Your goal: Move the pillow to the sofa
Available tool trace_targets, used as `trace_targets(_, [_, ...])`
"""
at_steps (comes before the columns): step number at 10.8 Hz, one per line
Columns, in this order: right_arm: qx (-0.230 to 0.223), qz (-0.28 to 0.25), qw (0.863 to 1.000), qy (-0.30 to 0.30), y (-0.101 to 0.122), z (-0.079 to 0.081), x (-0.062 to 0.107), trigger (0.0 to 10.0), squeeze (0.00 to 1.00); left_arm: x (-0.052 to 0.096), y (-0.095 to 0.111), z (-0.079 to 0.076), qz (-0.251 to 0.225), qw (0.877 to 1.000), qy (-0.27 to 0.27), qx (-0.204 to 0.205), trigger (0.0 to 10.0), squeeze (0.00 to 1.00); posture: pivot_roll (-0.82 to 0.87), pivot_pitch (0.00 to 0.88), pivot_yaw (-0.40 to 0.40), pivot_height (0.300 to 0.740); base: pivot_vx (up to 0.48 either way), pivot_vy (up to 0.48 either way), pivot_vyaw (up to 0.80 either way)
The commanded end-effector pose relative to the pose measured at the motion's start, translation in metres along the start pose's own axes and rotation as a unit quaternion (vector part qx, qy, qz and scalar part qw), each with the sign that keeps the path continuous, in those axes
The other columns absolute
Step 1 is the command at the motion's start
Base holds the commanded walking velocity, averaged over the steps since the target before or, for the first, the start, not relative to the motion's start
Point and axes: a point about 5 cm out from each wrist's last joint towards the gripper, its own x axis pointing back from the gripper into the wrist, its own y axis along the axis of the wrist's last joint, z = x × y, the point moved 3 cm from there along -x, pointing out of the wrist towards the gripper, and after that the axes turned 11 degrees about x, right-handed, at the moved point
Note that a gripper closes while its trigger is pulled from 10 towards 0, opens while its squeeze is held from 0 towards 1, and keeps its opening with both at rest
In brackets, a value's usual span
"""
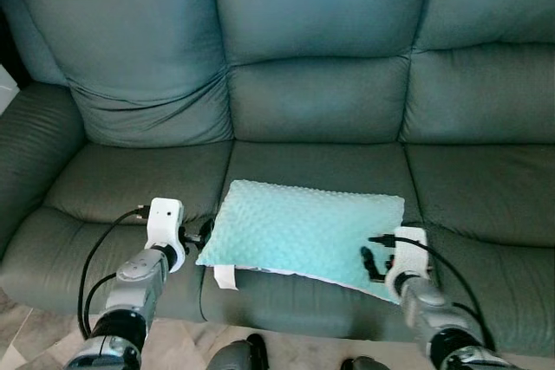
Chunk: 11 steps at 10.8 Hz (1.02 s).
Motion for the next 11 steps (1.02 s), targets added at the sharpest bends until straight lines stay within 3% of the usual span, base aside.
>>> trace_targets(1, [-0.011,0.011,1.0,0.006,-0.009,0.006,0.002,10.0,0.0,0.006,-0.003,0.012,0.008,1.0,0.009,-0.007,10.0,0.0,0.05,0.196,0.167,0.74,0.0,0.0,0.0])
trace_targets(3, [-0.01,0.008,1.0,-0.008,-0.01,0.005,0.002,10.0,0.0,0.017,0.0,0.022,-0.004,1.0,0.007,-0.007,10.0,0.0,0.06,0.232,0.191,0.74,0.0,0.0,0.0])
trace_targets(6, [-0.009,0.011,0.999,-0.028,-0.015,0.0,0.005,10.0,0.0,0.03,-0.007,0.022,0.008,1.0,-0.005,-0.007,10.0,0.0,0.07,0.282,0.212,0.74,0.0,0.0,0.0])
trace_targets(7, [-0.003,0.031,0.999,-0.031,-0.024,-0.002,0.007,8.8,0.0,0.034,-0.01,0.023,0.013,1.0,-0.004,-0.008,10.0,0.0,0.07,0.293,0.213,0.74,0.0,0.0,0.0])
trace_targets(8, [-0.006,0.036,0.999,-0.035,-0.027,-0.004,0.008,0.0,0.0,0.035,-0.01,0.023,0.015,1.0,-0.004,-0.008,10.0,0.0,0.07,0.296,0.212,0.74,0.0,0.0,0.0])
trace_targets(11, [-0.012,0.043,0.998,-0.045,-0.034,-0.01,0.011,0.0,0.0,0.04,-0.01,0.026,0.023,1.0,0.003,-0.009,10.0,0.0,0.08,0.292,0.216,0.74,0.0,0.0,0.0])
